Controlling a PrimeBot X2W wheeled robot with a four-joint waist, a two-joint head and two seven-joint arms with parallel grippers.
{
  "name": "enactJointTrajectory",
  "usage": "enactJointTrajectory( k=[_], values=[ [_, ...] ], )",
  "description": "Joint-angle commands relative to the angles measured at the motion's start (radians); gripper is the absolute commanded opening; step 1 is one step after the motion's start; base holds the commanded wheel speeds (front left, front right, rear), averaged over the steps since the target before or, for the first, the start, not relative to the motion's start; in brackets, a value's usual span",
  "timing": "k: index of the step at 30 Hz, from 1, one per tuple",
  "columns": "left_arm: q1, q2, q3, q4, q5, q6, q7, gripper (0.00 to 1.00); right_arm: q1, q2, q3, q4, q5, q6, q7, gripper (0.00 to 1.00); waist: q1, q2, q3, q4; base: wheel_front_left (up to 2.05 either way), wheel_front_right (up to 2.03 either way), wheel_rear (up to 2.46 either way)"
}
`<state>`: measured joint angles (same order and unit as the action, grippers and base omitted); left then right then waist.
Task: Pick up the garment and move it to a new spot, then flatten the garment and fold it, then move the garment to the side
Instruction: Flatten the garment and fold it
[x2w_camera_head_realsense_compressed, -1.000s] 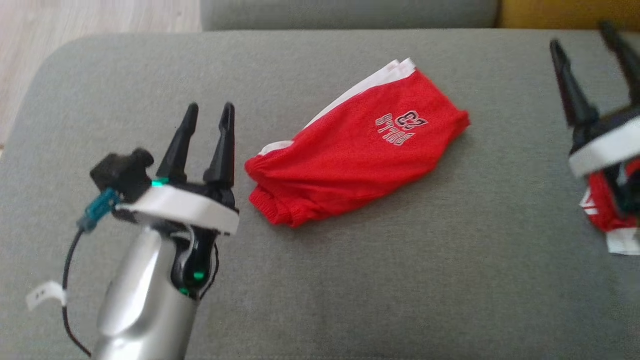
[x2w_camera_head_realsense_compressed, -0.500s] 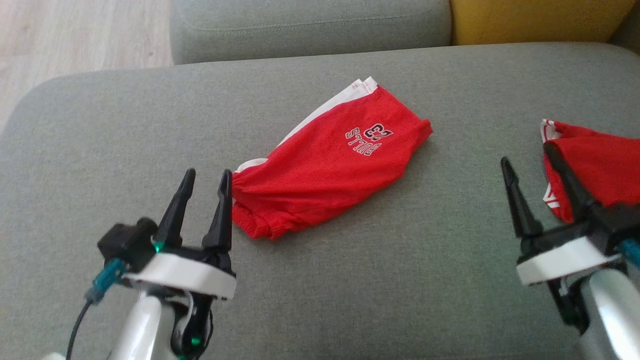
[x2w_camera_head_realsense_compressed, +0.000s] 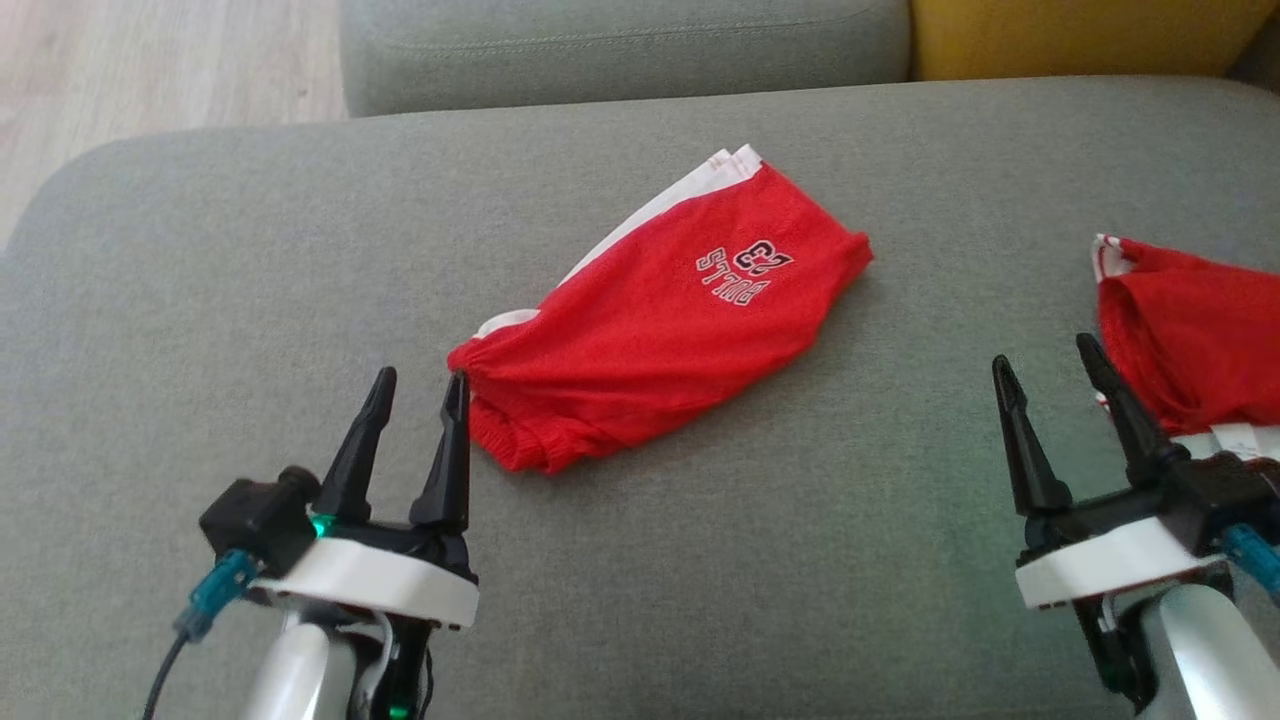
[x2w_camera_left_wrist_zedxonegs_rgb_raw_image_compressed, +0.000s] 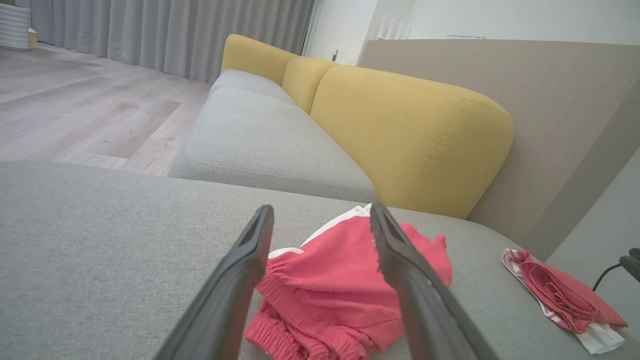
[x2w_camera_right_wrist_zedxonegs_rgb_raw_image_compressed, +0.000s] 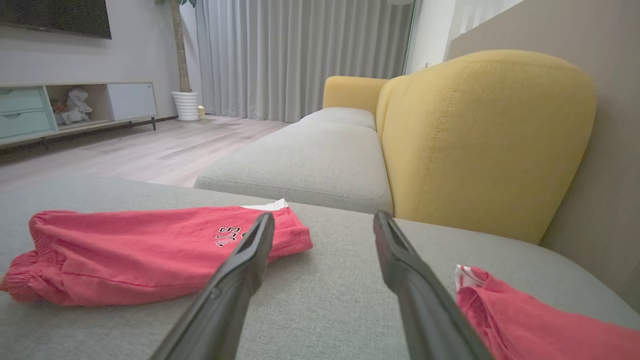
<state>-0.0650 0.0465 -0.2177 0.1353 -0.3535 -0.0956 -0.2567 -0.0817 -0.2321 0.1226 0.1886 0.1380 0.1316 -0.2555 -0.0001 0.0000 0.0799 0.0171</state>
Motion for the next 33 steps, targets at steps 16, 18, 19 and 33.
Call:
enactJointTrajectory(
  k=[16,18,19,33],
  values=[
    [-0.076,0.004,-0.041,-0.013,-0.018,0.017,-0.005,1.00,-0.201,0.106,-0.108,0.120,0.444,-0.001,0.285,1.00,0.0001,0.0000,0.110,0.170,0.00,0.00,0.00],
    [-0.082,0.004,-0.053,-0.012,-0.025,0.019,-0.005,1.00,-0.231,0.117,-0.144,0.155,0.473,-0.001,0.333,1.00,0.0001,0.0000,0.123,0.196,0.00,0.00,0.00],
    [-0.086,0.004,-0.060,-0.012,-0.028,0.021,-0.005,1.00,-0.247,0.121,-0.161,0.173,0.482,-0.001,0.356,1.00,0.0001,0.0000,0.130,0.208,0.00,0.00,0.00],
    [-0.131,0.004,-0.127,-0.044,-0.064,0.045,-0.005,1.00,-0.452,0.130,-0.364,0.410,0.444,-0.001,0.592,1.00,0.0001,0.0000,0.200,0.321,0.00,0.00,0.00]
  ],
)
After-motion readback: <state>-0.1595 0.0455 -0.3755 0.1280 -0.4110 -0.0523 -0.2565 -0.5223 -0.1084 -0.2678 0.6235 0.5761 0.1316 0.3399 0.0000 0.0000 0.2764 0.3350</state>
